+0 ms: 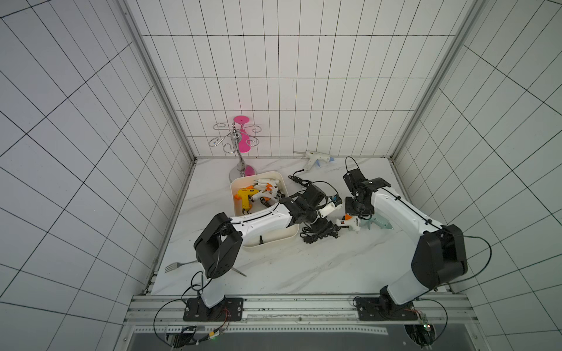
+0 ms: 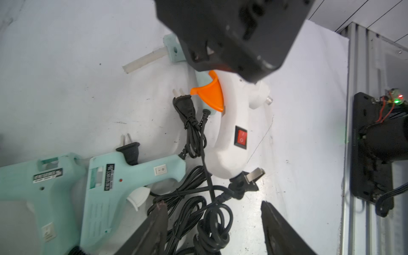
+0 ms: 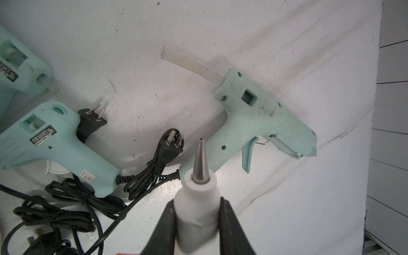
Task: Put the hot melt glue gun into the storage box
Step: Pick up the hot melt adhesive gun from the center of the board.
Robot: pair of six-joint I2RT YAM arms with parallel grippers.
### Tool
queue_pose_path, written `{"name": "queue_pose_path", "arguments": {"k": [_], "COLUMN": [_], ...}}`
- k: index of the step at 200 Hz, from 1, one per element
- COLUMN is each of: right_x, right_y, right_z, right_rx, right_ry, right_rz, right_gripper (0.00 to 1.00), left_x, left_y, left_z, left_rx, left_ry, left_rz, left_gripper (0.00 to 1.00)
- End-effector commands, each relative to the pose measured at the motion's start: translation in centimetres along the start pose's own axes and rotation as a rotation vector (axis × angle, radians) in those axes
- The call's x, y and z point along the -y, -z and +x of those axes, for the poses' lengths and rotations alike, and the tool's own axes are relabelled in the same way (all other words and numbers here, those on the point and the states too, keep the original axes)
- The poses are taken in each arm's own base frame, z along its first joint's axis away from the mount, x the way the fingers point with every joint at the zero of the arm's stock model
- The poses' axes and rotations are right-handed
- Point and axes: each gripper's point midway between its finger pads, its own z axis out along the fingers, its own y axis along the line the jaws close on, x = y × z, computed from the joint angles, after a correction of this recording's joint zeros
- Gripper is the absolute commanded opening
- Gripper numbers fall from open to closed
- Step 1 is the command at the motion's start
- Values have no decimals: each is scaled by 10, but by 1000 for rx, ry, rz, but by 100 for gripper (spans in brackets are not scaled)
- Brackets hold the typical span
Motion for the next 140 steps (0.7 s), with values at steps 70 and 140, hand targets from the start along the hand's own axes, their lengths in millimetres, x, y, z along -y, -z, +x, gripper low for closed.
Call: {"name": "queue_pose_path", "arguments": {"k": [70, 140], "right_x": [0, -9], "right_y": [49, 67], "right_z": [-24, -29], "right_rx": [145, 212], "right_ry": [-8, -9], "right_rz": [-51, -112], "right_gripper": [0, 0], "left_x": [21, 11], "left_y": [-19, -14], "left_z": [-39, -51], "left_rx": [136, 178], "left_ry": [152, 197], "left_rz": [297, 294], "left_gripper": [65, 50]}}
